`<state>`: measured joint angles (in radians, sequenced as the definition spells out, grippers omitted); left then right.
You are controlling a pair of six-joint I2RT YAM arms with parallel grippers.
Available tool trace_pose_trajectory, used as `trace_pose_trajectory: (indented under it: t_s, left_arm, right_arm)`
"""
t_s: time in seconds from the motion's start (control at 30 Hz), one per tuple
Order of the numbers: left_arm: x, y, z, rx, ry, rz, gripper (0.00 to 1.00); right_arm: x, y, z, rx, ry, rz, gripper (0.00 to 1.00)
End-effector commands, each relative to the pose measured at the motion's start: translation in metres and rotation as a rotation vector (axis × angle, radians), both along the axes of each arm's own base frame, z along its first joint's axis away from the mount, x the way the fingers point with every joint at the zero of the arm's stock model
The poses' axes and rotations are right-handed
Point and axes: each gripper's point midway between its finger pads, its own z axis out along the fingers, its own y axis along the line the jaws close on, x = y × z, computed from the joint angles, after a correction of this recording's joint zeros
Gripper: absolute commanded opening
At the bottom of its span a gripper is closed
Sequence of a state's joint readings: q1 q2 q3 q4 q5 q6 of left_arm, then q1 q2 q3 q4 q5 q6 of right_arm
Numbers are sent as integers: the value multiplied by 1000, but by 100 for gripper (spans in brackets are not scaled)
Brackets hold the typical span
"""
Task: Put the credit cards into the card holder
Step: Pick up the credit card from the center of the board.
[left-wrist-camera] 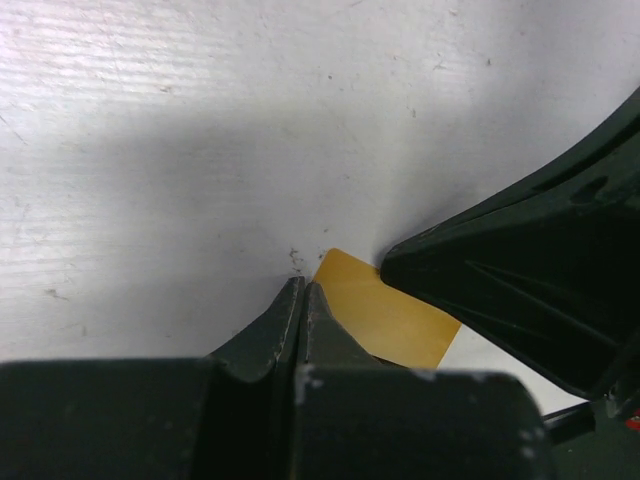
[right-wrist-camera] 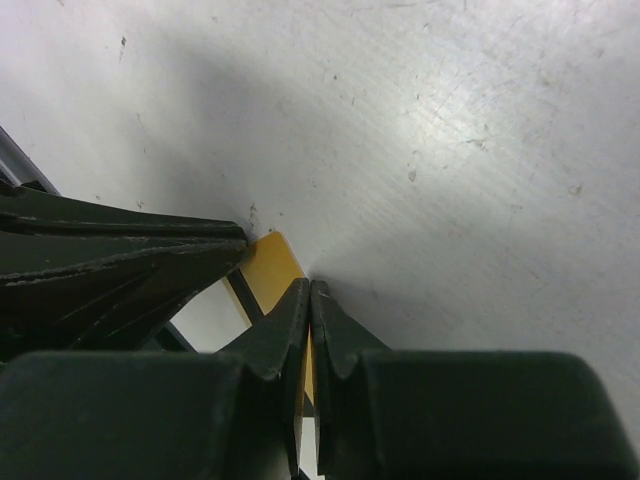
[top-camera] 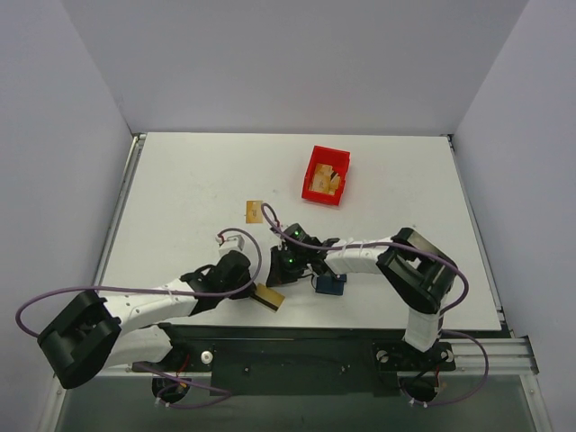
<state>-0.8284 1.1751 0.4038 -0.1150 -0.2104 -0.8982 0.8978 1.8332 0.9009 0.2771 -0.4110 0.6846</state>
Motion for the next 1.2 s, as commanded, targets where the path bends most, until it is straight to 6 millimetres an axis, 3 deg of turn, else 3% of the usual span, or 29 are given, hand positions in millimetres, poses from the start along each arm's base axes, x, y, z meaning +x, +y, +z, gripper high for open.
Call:
trace_pose_trajectory:
  t_s: [0.0, 0.27, 0.43, 0.7, 1.17]
  left_arm:
    - [-22, 2, -15, 17, 60, -23, 0]
    - [-29, -8, -19, 0, 66, -52, 0]
    - [-32, -19, -21, -1, 70, -83, 0]
    - [-44, -34, -22, 1, 83, -140, 0]
    - [-57, -31, -24, 5, 80, -152, 0]
  right_arm:
    - [-20, -17, -10, -34, 35, -5, 0]
    - [-44, -52, -17, -78, 58, -57, 0]
    - [-53, -64, -18, -91, 57, -72, 0]
    - [-64, -63, -17, -82, 64, -64, 0]
    - [-83, -72, -17, -93, 50, -83, 0]
